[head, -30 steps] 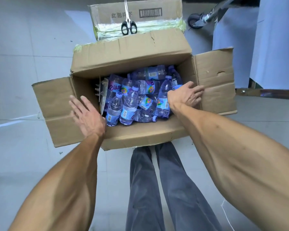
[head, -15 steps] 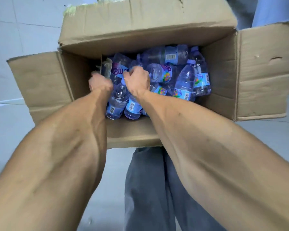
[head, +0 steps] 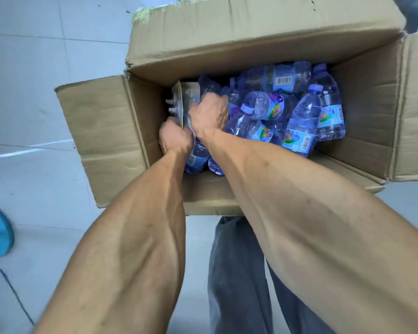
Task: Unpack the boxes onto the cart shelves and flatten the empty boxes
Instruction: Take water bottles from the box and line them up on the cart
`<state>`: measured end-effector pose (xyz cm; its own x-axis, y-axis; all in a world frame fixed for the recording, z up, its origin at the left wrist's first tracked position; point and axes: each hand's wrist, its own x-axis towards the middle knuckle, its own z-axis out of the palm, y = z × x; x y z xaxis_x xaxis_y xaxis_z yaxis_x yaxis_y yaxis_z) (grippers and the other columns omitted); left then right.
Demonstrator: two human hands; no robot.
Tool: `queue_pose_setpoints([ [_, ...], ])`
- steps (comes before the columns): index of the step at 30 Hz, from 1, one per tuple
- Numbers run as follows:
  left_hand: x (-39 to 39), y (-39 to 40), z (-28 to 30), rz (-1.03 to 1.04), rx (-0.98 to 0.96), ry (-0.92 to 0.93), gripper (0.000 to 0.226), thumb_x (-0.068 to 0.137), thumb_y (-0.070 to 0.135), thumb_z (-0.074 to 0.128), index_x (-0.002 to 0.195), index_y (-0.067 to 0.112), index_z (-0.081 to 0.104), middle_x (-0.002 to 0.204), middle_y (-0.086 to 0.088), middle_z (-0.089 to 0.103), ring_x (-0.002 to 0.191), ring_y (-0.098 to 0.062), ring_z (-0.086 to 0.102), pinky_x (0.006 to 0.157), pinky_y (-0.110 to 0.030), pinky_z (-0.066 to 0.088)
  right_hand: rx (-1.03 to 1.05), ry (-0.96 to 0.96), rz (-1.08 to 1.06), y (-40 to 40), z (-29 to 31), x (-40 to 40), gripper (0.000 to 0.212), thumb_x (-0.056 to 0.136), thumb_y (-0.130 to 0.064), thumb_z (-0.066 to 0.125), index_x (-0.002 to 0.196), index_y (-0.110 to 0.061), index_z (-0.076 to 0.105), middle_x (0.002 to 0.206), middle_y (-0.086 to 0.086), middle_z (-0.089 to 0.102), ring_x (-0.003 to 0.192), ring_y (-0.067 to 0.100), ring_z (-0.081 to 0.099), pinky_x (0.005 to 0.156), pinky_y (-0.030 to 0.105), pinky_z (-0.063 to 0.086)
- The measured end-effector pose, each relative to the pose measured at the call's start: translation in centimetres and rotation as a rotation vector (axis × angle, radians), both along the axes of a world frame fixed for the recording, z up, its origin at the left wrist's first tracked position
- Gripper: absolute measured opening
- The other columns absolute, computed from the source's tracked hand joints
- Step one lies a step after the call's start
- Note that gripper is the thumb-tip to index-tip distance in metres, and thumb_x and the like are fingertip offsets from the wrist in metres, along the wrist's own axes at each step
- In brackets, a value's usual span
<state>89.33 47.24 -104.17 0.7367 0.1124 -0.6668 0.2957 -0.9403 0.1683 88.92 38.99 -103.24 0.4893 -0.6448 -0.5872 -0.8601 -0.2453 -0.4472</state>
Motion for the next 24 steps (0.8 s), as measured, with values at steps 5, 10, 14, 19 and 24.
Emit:
queue_pose_setpoints([
  [5, -2.9, -0.5, 3.9, -0.303, 0.020, -0.033, 0.039, 0.088, 0.024, 0.060, 0.118, -0.001, 0.056, 0.156, -0.014, 0.026, 0.133, -0.032, 0.040, 0.100, -0.040, 0.039, -0.038, 0.022, -0.164, -2.9, 2.6, -3.2, 0.023, 0.090, -0.005, 0.041, 0.110, -0.004, 0.051, 0.107, 0.023, 0.064, 0.096, 0.041, 0.060, 0.068, 0.041, 0.037],
  [10, -5.4, -3.9, 6.3, -0.484, -0.156, 0.045, 0.043, 0.084, 0.049, 0.062, 0.093, 0.008, 0.058, 0.135, -0.012, 0.044, 0.131, -0.032, 0.036, 0.105, -0.040, 0.034, -0.229, 0.181, -0.215, -10.1, 5.1, -9.5, 0.027, 0.090, -0.001, 0.042, 0.115, -0.010, 0.049, 0.104, 0.017, 0.064, 0.096, 0.038, 0.061, 0.068, 0.039, 0.036],
  [14, -5.7, -5.5, 6.1, -0.446, -0.104, -0.046, 0.027, 0.090, 0.029, 0.057, 0.105, 0.007, 0.054, 0.118, -0.015, 0.053, 0.117, -0.036, 0.046, 0.097, -0.044, 0.040, -0.311, 0.251, -0.183, -13.2, 5.6, -12.6, 0.038, 0.093, -0.012, 0.049, 0.130, -0.013, 0.044, 0.120, 0.016, 0.052, 0.110, 0.036, 0.051, 0.087, 0.044, 0.038],
  [19, -7.1, -8.3, 6.0, -0.278, 0.116, -0.047, 0.023, 0.093, 0.010, 0.053, 0.115, 0.003, 0.052, 0.115, -0.019, 0.059, 0.108, -0.036, 0.056, 0.083, -0.041, 0.045, -0.184, 0.366, 0.033, -11.9, 4.2, -13.4, 0.037, 0.085, -0.011, 0.057, 0.122, -0.012, 0.049, 0.125, 0.014, 0.046, 0.111, 0.032, 0.050, 0.083, 0.040, 0.043],
  [24, -9.6, -8.7, 5.6, -0.205, 0.223, -0.159, 0.032, 0.085, 0.015, 0.061, 0.117, 0.012, 0.055, 0.121, -0.014, 0.049, 0.110, -0.033, 0.049, 0.084, -0.044, 0.043, -0.109, 0.405, 0.073, -10.8, 3.4, -13.4, 0.030, 0.088, -0.011, 0.057, 0.118, -0.011, 0.054, 0.120, 0.015, 0.051, 0.104, 0.032, 0.058, 0.079, 0.039, 0.045],
])
